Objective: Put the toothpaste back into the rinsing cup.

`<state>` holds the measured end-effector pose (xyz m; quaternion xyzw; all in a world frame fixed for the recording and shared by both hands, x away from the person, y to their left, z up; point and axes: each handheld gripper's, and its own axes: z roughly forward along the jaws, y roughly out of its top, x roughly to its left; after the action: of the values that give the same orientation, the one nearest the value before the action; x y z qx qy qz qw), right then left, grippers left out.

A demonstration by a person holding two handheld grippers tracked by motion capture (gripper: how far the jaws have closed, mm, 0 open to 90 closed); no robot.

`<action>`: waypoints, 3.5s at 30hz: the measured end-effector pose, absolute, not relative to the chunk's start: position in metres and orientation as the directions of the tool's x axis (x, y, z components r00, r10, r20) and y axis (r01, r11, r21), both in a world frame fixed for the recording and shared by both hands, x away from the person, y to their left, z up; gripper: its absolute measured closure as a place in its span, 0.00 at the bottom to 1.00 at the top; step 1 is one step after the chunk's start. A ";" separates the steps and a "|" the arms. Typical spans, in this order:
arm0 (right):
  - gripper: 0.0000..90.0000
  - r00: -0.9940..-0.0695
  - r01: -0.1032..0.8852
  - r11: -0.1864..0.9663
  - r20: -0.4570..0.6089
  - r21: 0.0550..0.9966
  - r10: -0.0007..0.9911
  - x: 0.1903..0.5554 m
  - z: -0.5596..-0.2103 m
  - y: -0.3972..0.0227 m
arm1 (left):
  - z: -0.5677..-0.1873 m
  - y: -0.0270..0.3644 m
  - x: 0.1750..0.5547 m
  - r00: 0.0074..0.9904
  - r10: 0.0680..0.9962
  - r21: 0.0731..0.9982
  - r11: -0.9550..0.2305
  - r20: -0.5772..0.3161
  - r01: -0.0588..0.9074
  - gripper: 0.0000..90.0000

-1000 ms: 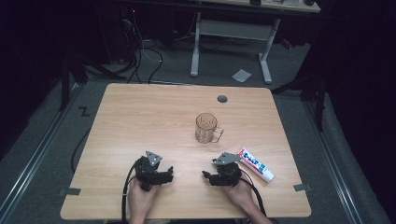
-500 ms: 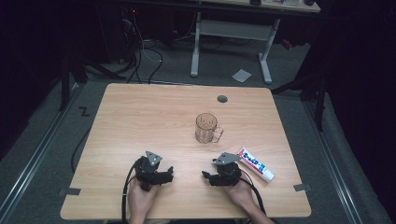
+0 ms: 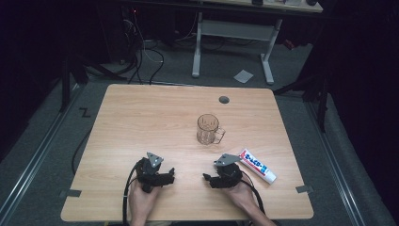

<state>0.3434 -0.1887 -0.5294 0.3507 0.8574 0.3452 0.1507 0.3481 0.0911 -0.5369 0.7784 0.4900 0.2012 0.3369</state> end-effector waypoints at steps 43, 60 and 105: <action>0.53 -0.691 0.495 0.378 0.091 0.782 0.717 0.329 -0.506 -0.221 | -0.537 0.091 0.348 0.438 0.899 0.723 -0.291 -0.017 0.627 0.11; 0.51 -0.641 0.499 0.356 0.060 0.790 0.766 0.326 -0.495 -0.248 | -0.537 0.091 0.348 0.439 0.898 0.722 -0.293 -0.017 0.627 0.11; 0.49 -0.503 0.555 0.326 -0.003 0.766 0.864 0.324 -0.478 -0.322 | -0.537 0.091 0.348 0.444 0.896 0.721 -0.297 -0.016 0.626 0.11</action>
<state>0.3239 -0.3217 -0.4784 0.4511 0.7862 0.3655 0.2116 0.3482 0.0915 -0.5368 0.7800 0.4878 0.2004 0.3370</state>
